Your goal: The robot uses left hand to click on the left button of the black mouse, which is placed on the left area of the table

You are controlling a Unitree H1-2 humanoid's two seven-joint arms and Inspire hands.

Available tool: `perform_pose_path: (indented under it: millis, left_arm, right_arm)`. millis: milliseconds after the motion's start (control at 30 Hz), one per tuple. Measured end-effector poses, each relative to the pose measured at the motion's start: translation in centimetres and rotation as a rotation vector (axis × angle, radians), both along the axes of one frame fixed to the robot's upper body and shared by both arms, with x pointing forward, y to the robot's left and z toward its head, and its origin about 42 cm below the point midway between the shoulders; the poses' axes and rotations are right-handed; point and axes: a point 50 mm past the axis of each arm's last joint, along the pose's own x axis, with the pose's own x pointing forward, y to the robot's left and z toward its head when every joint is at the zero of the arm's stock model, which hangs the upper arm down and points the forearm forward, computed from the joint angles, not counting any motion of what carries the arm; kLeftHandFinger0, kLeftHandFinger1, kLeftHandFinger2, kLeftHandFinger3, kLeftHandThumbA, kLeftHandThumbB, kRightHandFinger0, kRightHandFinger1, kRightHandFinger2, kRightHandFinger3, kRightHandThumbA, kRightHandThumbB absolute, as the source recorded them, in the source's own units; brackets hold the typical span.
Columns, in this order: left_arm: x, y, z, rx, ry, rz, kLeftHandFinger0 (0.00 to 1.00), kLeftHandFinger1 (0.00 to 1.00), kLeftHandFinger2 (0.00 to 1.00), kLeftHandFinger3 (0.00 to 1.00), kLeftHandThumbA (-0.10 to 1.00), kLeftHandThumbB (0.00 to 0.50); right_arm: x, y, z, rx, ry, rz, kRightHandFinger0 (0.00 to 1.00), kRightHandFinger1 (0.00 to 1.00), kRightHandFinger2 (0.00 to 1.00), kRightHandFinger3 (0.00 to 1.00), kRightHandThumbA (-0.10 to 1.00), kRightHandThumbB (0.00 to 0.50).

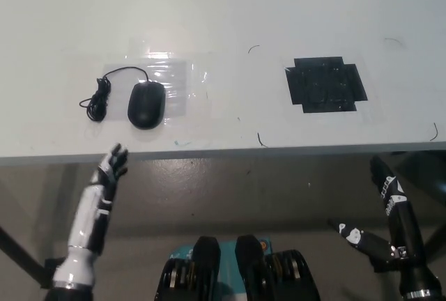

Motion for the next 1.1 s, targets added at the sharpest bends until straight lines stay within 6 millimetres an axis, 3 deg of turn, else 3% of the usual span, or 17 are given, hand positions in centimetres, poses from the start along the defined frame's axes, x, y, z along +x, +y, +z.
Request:
perform_pose_path:
  millis: [67,133,233,367,500,533,567,633,667,700,733,767,833,900,1000,1067,1100]
  left_arm:
    - [0.1,0.7,1.7,0.026,-0.064,0.007,0.36,0.27,0.46,1.0,1.0,0.062]
    - [0.5,1.6,3.4,0.056,-0.119,0.013,0.15,0.07,0.27,1.0,1.0,0.116]
    - [1.3,3.0,6.2,0.097,-0.203,0.029,0.05,0.0,0.04,1.0,1.0,0.196]
    - [3.3,4.5,10.7,0.16,-0.314,0.032,0.0,0.0,0.0,1.0,1.0,0.293]
    - [6.2,6.4,16.9,0.251,-0.388,0.02,0.0,0.0,0.0,1.0,1.0,0.293]
    - [6.8,6.7,18.2,0.272,-0.394,0.019,0.16,0.0,0.0,1.0,1.0,0.306]
    - [7.5,7.0,19.7,0.3,-0.398,0.009,0.23,0.0,0.0,1.0,1.0,0.308]
    - [9.0,7.0,22.3,0.345,-0.4,-0.008,0.26,0.0,0.0,1.0,1.0,0.297]
    - [9.7,7.1,23.2,0.366,-0.393,-0.013,0.52,0.0,0.0,1.0,1.0,0.359]
    - [10.7,6.9,24.7,0.396,-0.386,-0.026,0.55,0.0,0.0,1.0,1.0,0.393]
    - [11.0,6.9,24.9,0.406,-0.377,-0.029,0.15,0.0,0.0,1.0,1.0,0.46]
    - [11.8,6.7,25.8,0.433,-0.364,-0.042,0.12,0.0,0.0,1.0,1.0,0.468]
    - [13.6,6.2,27.6,0.491,-0.321,-0.075,0.02,0.0,0.0,1.0,1.0,0.414]
    - [15.3,5.6,28.8,0.54,-0.267,-0.11,0.0,0.0,0.0,1.0,1.0,0.372]
    - [17.9,4.3,29.0,0.615,-0.148,-0.171,0.0,0.0,0.0,1.0,1.0,0.287]
    - [19.2,3.6,28.8,0.661,-0.087,-0.202,0.0,0.0,0.01,0.88,1.0,0.298]
    - [20.1,3.4,28.5,0.69,-0.034,-0.213,0.0,0.0,0.02,0.66,1.0,0.29]
  right_arm:
    - [0.0,0.0,0.0,0.001,-0.001,-0.002,1.0,1.0,1.0,1.0,1.0,0.144]
    - [0.0,0.0,0.0,0.001,-0.003,-0.003,1.0,1.0,1.0,1.0,1.0,0.152]
    - [0.0,0.0,0.0,0.003,-0.005,-0.005,1.0,1.0,1.0,1.0,1.0,0.135]
    - [-0.1,0.0,0.0,0.005,-0.005,-0.01,1.0,1.0,1.0,1.0,1.0,0.143]
    - [-0.1,0.0,-0.1,0.006,-0.003,-0.011,1.0,1.0,1.0,1.0,1.0,0.124]
    - [-0.2,0.0,-0.1,0.006,-0.003,-0.011,1.0,1.0,1.0,1.0,1.0,0.124]
    - [-0.2,-0.1,-0.2,0.005,0.0,-0.013,1.0,1.0,1.0,1.0,1.0,0.12]
    - [-0.4,-0.1,-0.3,0.006,0.004,-0.015,1.0,1.0,1.0,1.0,1.0,0.117]
    - [-0.4,-0.1,-0.3,0.006,0.005,-0.015,1.0,1.0,1.0,1.0,1.0,0.124]
    - [-0.5,-0.1,-0.4,0.006,0.007,-0.015,1.0,1.0,1.0,1.0,1.0,0.127]
    - [-0.5,-0.1,-0.4,0.006,0.007,-0.015,1.0,1.0,1.0,1.0,1.0,0.124]
    - [-0.5,-0.1,-0.4,0.006,0.008,-0.016,1.0,1.0,1.0,1.0,1.0,0.123]
    - [-0.5,-0.1,-0.5,0.006,0.01,-0.016,1.0,1.0,1.0,1.0,1.0,0.121]
    - [-0.5,-0.1,-0.5,0.006,0.011,-0.016,1.0,1.0,1.0,1.0,1.0,0.12]
    - [-0.6,-0.1,-0.6,0.007,0.014,-0.016,1.0,1.0,1.0,1.0,1.0,0.123]
    - [-0.7,-0.1,-0.6,0.006,0.016,-0.017,1.0,1.0,1.0,1.0,1.0,0.131]
    - [-0.7,-0.2,-0.7,0.006,0.017,-0.017,1.0,1.0,1.0,1.0,1.0,0.13]
